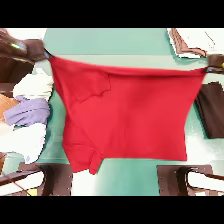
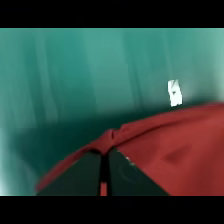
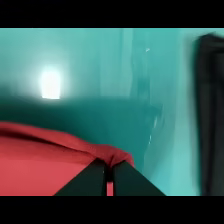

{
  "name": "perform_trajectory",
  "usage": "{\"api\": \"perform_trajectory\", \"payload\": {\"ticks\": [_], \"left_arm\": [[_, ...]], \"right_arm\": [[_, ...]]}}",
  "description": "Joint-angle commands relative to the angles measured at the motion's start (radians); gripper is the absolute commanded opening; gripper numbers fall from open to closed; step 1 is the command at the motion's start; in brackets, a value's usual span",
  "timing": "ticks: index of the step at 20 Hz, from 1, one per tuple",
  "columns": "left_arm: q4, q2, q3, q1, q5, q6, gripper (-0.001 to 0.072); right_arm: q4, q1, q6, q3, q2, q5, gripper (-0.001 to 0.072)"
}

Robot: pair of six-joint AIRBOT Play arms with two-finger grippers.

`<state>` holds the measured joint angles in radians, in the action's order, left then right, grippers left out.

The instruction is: Fold the shirts.

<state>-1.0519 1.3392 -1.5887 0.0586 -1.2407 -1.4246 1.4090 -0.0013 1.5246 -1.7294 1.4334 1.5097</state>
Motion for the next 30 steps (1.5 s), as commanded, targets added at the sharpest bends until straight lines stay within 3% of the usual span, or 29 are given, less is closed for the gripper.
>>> {"api": "perform_trajectory", "payload": {"ticks": [1,5,7,10,12,17,18,19,20,24,30], "left_arm": [[0.043,0.236,0.034,-0.001,0.105,0.082,0.0027],[0.033,0.335,-0.021,0.000,0.223,0.099,0.0027],[0.030,0.335,-0.056,0.000,0.197,0.099,0.0028],[-0.032,0.335,-0.081,-0.002,-0.007,0.097,0.0027],[-0.088,0.334,-0.024,-0.016,-0.072,0.097,0.0027],[-0.097,0.334,0.159,-0.031,-0.056,0.071,0.0033],[-0.097,0.334,0.173,-0.031,-0.058,0.061,0.0307],[-0.102,0.334,0.175,-0.031,-0.060,0.053,0.0529],[-0.104,0.329,0.175,-0.031,-0.066,0.033,0.0531],[-0.145,0.188,0.224,-0.032,-0.138,0.018,0.0531],[-0.224,-0.259,0.721,-0.032,-0.120,-0.077,0.0531]], "right_arm": [[0.023,0.033,0.000,-0.069,0.232,-0.077,0.0019],[-0.023,0.024,0.000,-0.281,0.397,-0.090,0.0019],[-0.039,0.016,-0.029,-0.320,0.405,-0.069,0.0019],[-0.016,0.015,-0.057,-0.179,0.322,-0.053,0.0019],[0.008,0.015,-0.058,-0.015,0.249,-0.087,0.0019],[-0.040,0.016,-0.056,0.303,0.133,-0.222,0.0020],[-0.063,0.011,-0.056,0.324,0.126,-0.227,0.0055],[-0.091,0.003,-0.057,0.332,0.118,-0.233,0.0286],[-0.133,-0.005,-0.056,0.328,0.109,-0.235,0.0424],[-0.211,-0.040,-0.060,0.337,-0.013,-0.182,0.0427],[-0.214,-0.045,-0.060,0.571,-0.304,-0.218,0.0427]]}}
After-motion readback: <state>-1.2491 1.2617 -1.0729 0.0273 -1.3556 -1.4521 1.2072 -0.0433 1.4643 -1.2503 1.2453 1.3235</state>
